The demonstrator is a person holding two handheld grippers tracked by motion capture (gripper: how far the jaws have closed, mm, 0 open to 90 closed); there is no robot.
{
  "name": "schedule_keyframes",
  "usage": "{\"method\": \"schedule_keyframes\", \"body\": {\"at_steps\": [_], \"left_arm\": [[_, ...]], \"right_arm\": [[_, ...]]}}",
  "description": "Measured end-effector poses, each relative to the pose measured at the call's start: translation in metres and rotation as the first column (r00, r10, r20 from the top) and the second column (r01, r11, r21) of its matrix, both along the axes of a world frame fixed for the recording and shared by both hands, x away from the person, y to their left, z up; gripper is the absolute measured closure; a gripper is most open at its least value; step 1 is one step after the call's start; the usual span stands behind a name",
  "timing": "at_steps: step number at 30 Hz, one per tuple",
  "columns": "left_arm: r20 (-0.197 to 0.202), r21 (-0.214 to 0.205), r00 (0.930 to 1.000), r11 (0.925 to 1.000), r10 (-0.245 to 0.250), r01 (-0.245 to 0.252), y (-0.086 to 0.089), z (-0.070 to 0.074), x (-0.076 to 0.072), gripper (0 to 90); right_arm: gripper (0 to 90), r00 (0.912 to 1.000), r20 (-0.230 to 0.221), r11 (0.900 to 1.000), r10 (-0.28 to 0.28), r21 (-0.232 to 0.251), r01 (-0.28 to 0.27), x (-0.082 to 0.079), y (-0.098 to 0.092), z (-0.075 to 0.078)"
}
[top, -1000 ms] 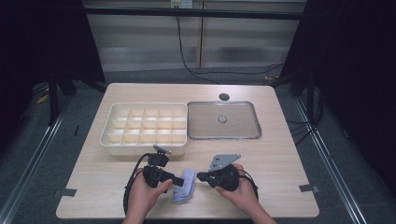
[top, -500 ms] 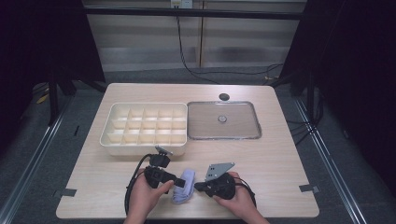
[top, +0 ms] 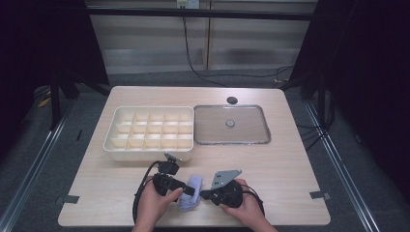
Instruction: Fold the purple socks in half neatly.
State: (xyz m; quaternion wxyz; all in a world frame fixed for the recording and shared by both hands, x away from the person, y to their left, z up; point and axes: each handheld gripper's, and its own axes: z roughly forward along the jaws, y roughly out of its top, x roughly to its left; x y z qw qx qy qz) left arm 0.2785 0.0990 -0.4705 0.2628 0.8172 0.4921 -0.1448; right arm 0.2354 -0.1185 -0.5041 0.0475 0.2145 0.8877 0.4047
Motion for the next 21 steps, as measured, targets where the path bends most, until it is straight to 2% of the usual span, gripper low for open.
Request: {"method": "schedule_keyframes", "body": {"at_steps": [4,9,14,16,21], "left_arm": [[0.0,-0.005,1.0,1.0,0.007,-0.007,-0.0014,-0.0025,-0.0006,48.6],[-0.019,-0.025,0.9998,0.9996,-0.01,0.01,-0.0018,-0.0044,-0.0005,47.5],[-0.032,-0.046,0.9995,0.9989,0.005,-0.007,-0.0042,-0.0064,-0.0008,46.5],[-0.028,-0.048,0.9996,0.9988,-0.003,0.001,-0.0043,-0.0071,-0.0003,46.6],[-0.037,-0.071,0.9991,0.9972,0.02,-0.023,-0.0069,-0.0076,-0.0007,46.4]], "right_arm": [[88.2,1.0,0.001,1.0,-0.002,0.004,0.002,0.0005,-0.0004,-0.0005],[88.2,1.0,0.005,1.0,-0.002,0.005,0.002,0.0008,-0.0003,-0.0008],[88.2,1.0,0.003,0.9999,-0.003,0.011,0.003,0.0012,0.0,-0.0012],[88.2,1.0,0.001,0.9999,-0.005,0.012,0.005,0.0011,0.0,-0.0012],[88.3,1.0,0.002,0.9999,-0.007,0.013,0.007,0.0012,0.0001,-0.0014]]}}
